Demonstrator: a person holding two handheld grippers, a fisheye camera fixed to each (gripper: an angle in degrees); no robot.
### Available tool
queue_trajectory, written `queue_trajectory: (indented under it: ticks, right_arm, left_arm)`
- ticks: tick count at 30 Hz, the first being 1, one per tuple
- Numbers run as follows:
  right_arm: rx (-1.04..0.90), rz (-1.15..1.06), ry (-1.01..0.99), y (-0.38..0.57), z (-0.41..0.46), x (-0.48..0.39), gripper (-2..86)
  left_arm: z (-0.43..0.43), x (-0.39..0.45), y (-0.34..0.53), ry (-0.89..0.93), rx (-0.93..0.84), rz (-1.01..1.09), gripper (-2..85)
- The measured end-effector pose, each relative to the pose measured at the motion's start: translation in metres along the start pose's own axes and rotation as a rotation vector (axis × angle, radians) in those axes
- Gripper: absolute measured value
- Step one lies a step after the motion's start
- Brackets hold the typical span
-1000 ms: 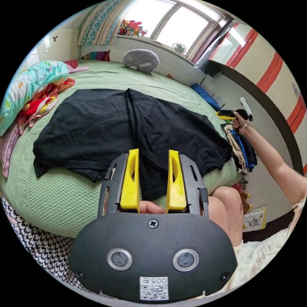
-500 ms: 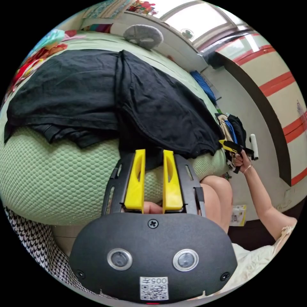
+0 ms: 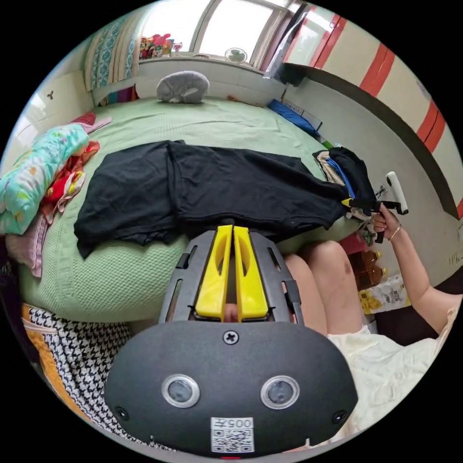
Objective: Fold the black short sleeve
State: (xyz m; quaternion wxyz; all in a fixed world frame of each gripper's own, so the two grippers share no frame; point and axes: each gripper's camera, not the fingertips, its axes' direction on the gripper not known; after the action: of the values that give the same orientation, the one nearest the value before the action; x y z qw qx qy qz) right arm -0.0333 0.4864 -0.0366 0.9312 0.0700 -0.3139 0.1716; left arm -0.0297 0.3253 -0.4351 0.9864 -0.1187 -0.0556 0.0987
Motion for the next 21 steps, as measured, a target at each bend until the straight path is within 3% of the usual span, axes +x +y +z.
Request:
queue_trajectory:
  ticks: [4, 9, 17, 21]
  right_arm:
    - [-0.091, 0.125, -0.014, 0.036, 0.039, 0.025, 2.7]
    - [0.086, 0.128, -0.095, 0.076, 0.022, 0.024, 6.1]
    - [0.131, -0.058, 0.138, 0.105, 0.025, -0.033, 13.6]
    - [0.114, -0.029, 0.239, 0.114, 0.043, -0.04, 14.2]
  left_arm:
    - [0.027, -0.018, 0.034, 0.066, -0.045, -0.165, 0.4]
    - [0.019, -0.015, 0.058, 0.052, 0.036, -0.157, 3.0]
    - [0.045, 0.004, 0.044, 0.076, 0.001, -0.098, 8.9]
    - [0.059, 0.013, 0.032, 0.088, -0.017, -0.065, 10.7]
